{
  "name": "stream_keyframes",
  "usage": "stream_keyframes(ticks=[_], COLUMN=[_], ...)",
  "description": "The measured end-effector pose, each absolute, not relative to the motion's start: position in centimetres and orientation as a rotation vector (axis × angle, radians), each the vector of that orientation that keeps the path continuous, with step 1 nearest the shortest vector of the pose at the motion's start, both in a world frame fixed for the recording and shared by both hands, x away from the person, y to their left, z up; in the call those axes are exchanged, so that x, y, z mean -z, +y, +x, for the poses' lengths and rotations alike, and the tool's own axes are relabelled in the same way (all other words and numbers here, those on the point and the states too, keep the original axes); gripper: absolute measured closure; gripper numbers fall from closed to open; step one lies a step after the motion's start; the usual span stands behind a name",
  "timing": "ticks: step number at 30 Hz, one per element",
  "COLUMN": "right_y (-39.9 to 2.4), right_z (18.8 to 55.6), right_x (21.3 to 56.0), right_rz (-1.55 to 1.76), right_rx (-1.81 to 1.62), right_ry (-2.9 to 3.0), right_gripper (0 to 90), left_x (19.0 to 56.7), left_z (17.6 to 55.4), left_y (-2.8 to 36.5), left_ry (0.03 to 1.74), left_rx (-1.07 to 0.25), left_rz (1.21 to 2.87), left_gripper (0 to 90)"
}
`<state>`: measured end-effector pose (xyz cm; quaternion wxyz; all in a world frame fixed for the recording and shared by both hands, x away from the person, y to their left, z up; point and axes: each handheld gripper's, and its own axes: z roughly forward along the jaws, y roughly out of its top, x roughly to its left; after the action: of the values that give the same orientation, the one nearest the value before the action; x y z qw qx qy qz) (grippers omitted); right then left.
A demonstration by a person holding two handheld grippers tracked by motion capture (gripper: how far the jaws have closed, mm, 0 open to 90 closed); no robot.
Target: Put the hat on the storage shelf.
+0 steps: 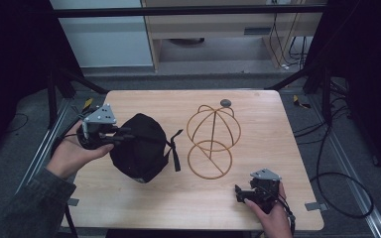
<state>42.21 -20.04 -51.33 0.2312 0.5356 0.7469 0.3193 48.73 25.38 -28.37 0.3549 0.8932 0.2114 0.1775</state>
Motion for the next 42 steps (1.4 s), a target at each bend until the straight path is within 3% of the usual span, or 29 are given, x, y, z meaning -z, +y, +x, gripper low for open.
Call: stream_keyframes(ticks=[42], right_y=[-20.1], right_z=[42.2], right_x=[51.3], right_rz=[1.471], right_rx=[-0.876], right_ry=[2.055], right_gripper=[0.4], left_x=[21.0], left_z=[46.2], left_y=[21.0], left_ry=[0.383], left_rx=[-0.541], left_rz=[2.136], left_gripper=[72.7])
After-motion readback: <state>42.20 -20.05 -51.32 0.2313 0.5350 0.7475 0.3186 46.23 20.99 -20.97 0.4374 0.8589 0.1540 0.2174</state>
